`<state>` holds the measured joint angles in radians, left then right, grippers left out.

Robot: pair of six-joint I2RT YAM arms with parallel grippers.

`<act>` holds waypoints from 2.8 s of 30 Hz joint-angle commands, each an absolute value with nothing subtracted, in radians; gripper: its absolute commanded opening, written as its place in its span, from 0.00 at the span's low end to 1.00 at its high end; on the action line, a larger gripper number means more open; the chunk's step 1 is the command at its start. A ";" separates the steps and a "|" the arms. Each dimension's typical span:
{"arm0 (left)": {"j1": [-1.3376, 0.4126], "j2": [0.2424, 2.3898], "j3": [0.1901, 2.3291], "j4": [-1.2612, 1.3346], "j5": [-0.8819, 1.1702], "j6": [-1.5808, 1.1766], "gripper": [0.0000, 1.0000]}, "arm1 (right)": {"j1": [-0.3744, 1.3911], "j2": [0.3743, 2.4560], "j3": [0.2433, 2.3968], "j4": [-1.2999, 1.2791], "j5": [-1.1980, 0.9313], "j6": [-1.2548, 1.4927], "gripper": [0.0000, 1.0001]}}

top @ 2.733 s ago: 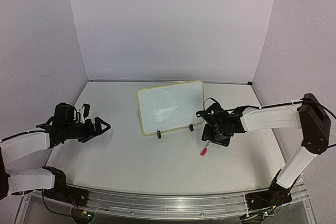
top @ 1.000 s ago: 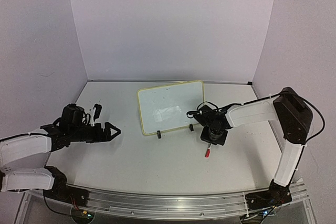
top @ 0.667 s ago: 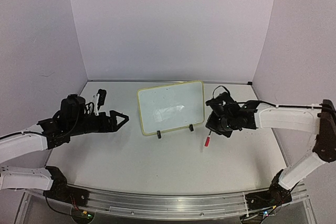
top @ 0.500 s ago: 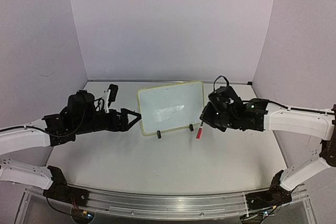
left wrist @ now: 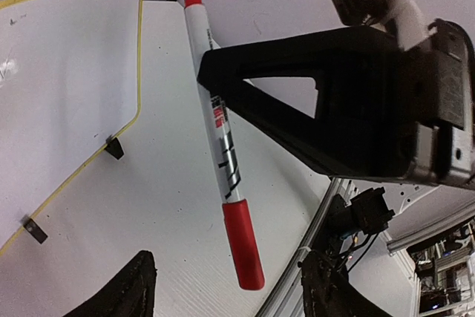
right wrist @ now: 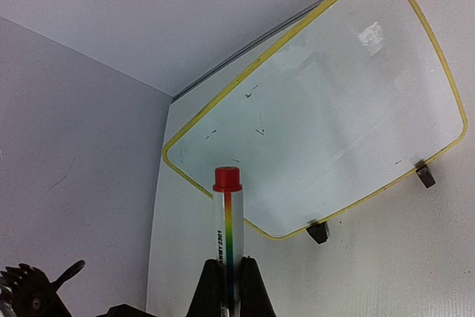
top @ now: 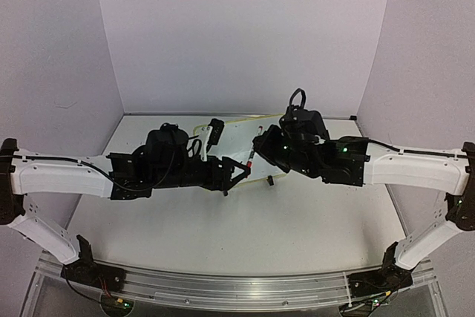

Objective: Write a sentence on the whiteboard
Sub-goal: Pass from the right arm to the left, then open the pen cap of the whiteboard marker.

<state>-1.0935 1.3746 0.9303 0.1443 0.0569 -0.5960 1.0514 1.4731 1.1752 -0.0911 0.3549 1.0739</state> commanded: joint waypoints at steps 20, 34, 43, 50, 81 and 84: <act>-1.096 1.457 1.035 0.181 0.074 -0.631 0.01 | 1.066 1.495 1.213 -0.021 0.344 1.036 0.00; -0.944 1.308 0.971 -0.073 0.348 -0.459 0.00 | 0.918 1.324 1.269 -0.340 0.116 0.658 0.85; -0.892 1.257 1.033 -0.412 0.581 -0.116 0.00 | 0.820 1.366 1.389 -0.515 -0.523 0.421 0.89; -0.891 1.271 1.067 -0.464 0.677 -0.035 0.00 | 0.820 1.465 1.414 -0.518 -0.720 0.383 0.85; -0.891 1.329 1.083 -0.425 0.735 -0.056 0.00 | 0.878 1.574 1.355 -0.417 -0.942 0.384 0.14; -0.892 1.323 1.073 -0.410 0.744 -0.060 0.00 | 0.878 1.564 1.353 -0.414 -0.938 0.373 0.00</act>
<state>-0.8963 1.3235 1.0344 -0.4443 0.7530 -0.0503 0.8600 1.5715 1.3441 -0.4558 -0.9105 0.3941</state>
